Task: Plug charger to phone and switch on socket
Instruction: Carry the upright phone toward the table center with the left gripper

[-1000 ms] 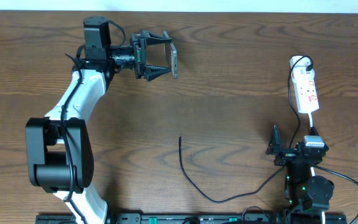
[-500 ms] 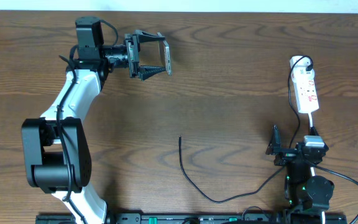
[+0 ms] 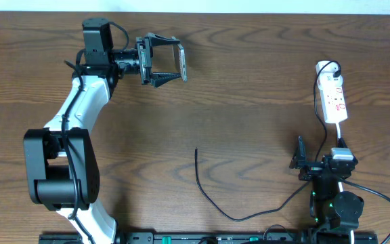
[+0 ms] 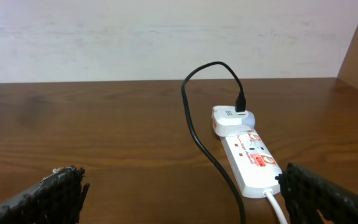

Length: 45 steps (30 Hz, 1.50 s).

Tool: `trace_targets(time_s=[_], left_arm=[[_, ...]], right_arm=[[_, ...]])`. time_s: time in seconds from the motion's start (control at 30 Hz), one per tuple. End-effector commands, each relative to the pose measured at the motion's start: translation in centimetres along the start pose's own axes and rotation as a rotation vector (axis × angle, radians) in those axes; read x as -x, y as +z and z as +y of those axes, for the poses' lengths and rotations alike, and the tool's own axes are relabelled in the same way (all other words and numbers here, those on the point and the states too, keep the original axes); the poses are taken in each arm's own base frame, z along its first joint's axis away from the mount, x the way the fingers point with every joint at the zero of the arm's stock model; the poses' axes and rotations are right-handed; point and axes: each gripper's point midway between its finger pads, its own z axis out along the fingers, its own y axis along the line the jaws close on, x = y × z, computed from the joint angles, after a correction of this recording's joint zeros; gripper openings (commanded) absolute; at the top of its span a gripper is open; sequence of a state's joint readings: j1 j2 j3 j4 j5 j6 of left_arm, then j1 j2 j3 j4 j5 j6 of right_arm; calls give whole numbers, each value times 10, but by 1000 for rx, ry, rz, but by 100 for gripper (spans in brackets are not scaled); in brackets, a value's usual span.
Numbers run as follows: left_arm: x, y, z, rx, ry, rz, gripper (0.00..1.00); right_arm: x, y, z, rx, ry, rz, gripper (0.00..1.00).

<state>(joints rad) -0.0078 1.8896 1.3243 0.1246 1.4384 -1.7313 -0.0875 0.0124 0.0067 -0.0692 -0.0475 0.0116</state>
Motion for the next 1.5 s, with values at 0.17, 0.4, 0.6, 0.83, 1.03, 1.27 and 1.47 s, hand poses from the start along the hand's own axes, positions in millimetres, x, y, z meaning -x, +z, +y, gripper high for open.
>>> trace_targets(time_s=[0.17, 0.4, 0.6, 0.83, 1.03, 1.27, 1.47], left_arm=[[-17, -2, -12, 1, 49, 43, 8], [-17, -2, -12, 1, 49, 43, 7], [-17, -2, -12, 1, 49, 43, 7], [-17, -2, -12, 0, 50, 42, 7], [-17, -2, -12, 0, 62, 42, 7], [-17, -2, -12, 0, 62, 42, 7], [-17, -2, -12, 0, 68, 42, 7]], right_arm=[[0, 0, -2, -12, 11, 0, 99], [0, 0, -2, -12, 11, 0, 99], [0, 0, -2, -12, 11, 0, 99], [0, 0, -2, -12, 11, 0, 99], [0, 0, -2, -12, 11, 0, 99], [0, 0, -2, -12, 11, 0, 99], [0, 0, -2, -12, 11, 0, 99]])
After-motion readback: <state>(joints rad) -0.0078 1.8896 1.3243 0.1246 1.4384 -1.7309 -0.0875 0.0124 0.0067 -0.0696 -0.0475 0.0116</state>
